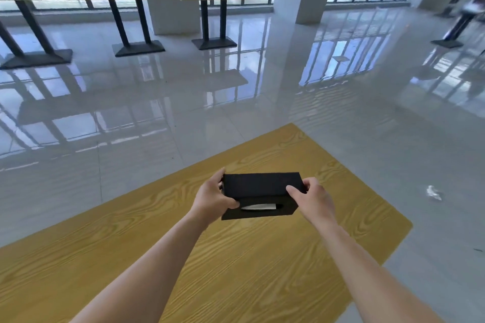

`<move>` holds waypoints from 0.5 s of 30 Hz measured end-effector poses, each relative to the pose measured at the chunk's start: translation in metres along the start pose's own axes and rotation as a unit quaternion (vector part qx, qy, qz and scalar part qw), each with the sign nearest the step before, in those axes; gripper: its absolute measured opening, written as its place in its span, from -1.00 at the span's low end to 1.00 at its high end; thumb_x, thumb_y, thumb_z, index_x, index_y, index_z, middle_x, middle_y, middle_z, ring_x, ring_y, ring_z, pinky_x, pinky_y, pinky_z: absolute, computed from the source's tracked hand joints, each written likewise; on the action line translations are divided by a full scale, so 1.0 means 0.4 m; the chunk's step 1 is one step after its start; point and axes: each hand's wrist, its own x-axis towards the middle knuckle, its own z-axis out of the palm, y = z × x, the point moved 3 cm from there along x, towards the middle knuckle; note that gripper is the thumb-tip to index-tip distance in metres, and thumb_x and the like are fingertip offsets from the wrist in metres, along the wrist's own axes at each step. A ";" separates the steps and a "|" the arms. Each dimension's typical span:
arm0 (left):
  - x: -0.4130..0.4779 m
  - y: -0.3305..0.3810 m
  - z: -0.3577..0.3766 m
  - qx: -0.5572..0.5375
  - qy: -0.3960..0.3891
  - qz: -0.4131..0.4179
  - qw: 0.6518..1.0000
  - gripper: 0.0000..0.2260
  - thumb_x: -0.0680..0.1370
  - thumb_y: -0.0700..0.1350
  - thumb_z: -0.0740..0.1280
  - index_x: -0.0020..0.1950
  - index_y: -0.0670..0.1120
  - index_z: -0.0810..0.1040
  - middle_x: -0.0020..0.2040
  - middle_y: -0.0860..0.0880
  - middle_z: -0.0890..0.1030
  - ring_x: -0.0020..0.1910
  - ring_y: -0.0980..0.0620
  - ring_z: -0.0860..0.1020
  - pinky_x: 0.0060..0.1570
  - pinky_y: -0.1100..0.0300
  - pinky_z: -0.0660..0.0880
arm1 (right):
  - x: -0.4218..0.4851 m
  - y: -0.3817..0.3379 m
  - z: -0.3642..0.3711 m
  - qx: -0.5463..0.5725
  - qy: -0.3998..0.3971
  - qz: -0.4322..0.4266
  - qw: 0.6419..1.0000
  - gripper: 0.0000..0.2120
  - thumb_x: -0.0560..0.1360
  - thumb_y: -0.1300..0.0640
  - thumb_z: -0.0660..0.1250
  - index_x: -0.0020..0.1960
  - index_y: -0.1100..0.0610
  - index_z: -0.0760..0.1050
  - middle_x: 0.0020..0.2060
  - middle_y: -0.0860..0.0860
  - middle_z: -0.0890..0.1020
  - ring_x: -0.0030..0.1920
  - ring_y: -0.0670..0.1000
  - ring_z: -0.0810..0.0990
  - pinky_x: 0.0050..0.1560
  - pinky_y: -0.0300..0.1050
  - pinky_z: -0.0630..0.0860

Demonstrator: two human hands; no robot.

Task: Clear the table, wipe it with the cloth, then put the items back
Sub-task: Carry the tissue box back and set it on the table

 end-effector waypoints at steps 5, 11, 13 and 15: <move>0.132 0.038 0.075 -0.003 0.004 -0.002 1.000 -0.08 0.32 -0.34 0.54 0.58 -0.02 0.19 0.28 0.05 0.44 0.11 0.09 0.48 -0.15 0.32 0.46 | 0.145 0.039 -0.028 0.018 0.005 -0.001 1.000 -0.69 0.51 -0.11 0.39 0.10 0.08 0.48 -0.06 -0.04 0.62 -0.05 0.03 0.59 -0.05 -0.01 0.55; 0.307 0.082 0.168 -0.003 0.025 -0.018 1.000 -0.09 0.33 -0.37 0.52 0.59 -0.02 0.19 0.30 0.06 0.43 0.25 0.03 0.43 0.00 0.17 0.51 | 0.356 0.086 -0.053 0.040 -0.014 -0.008 0.999 -0.68 0.51 -0.09 0.41 0.12 0.08 0.48 -0.10 -0.10 0.59 -0.10 -0.06 0.58 -0.26 -0.16 0.45; 0.360 0.099 0.196 0.002 0.030 -0.023 0.999 -0.09 0.32 -0.37 0.51 0.58 -0.02 0.20 0.28 0.08 0.41 0.35 -0.03 0.40 0.13 0.06 0.53 | 0.417 0.102 -0.061 0.043 -0.017 -0.007 0.999 -0.68 0.51 -0.10 0.42 0.11 0.08 0.47 -0.12 -0.12 0.59 -0.10 -0.05 0.58 -0.25 -0.15 0.43; 0.410 0.114 0.221 0.007 0.031 -0.030 0.999 -0.09 0.32 -0.38 0.50 0.58 -0.02 0.20 0.27 0.08 0.41 0.35 -0.02 0.39 0.19 0.01 0.52 | 0.472 0.117 -0.066 0.045 -0.019 0.000 0.999 -0.69 0.50 -0.10 0.42 0.10 0.07 0.46 -0.13 -0.14 0.58 -0.09 -0.04 0.58 -0.25 -0.15 0.42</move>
